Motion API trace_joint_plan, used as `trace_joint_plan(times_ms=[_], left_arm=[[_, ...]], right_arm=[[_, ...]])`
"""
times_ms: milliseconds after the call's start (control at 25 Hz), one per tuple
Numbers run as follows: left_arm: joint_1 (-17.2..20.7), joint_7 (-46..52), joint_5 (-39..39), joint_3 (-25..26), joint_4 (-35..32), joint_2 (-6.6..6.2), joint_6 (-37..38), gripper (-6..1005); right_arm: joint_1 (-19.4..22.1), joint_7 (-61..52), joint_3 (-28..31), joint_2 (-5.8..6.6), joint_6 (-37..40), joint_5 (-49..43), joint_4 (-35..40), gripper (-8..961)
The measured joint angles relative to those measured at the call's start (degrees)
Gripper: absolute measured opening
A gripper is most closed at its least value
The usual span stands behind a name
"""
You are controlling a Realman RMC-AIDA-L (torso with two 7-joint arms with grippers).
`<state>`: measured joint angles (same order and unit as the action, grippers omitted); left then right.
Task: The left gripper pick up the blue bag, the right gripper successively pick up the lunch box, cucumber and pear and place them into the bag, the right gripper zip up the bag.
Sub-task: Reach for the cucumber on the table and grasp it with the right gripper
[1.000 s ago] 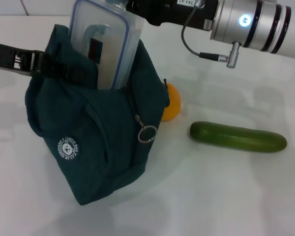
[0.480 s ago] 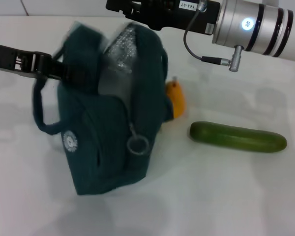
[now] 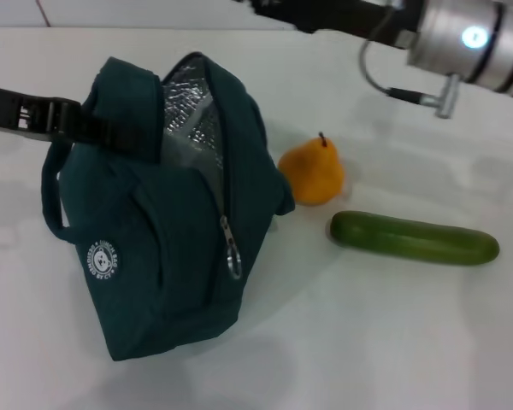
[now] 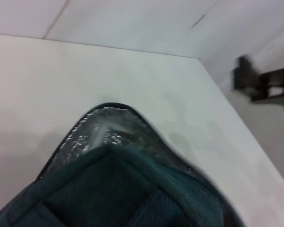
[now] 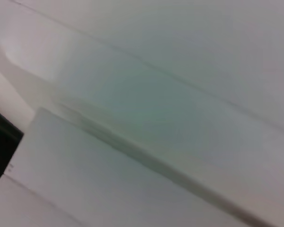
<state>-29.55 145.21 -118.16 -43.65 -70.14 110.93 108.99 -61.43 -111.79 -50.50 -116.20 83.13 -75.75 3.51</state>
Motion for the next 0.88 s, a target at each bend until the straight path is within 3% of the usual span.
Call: trace_joint_plan(times_ms=[160,360,400,440,600,880], left_arm=[[0.0,-0.4,-1.2,0.1,0.8,0.28,-0.4,43],[0.4,-1.7,-1.4,0.1,3.0,0.33,-0.9,43],[0.5,-1.9,-1.4,0.1,3.4,0.33,-1.1,43],[0.5,-2.1,-1.4,0.1,3.7,0.33,-1.2,43],[0.7,-2.5,-1.4,0.1,4.2,0.31,-1.6,43],[0.8,-2.9,-1.6,0.0,4.5,0.43,-1.8,43]], right_arm=[[7.5,0.9,-1.0,0.21,0.7,-0.1,9.8,634],[16.9,3.6,-5.7,2.71,-0.7,-1.6,21.5,681],[18.3,4.1,-6.3,3.39,-0.6,-2.8,23.4,746],[19.2,4.4,-6.6,3.99,-0.5,-3.9,24.7,812],[22.4,5.8,-6.8,6.36,0.4,-13.7,31.0,843],[24.3,6.7,-6.7,8.87,1.8,-29.8,40.6,855]])
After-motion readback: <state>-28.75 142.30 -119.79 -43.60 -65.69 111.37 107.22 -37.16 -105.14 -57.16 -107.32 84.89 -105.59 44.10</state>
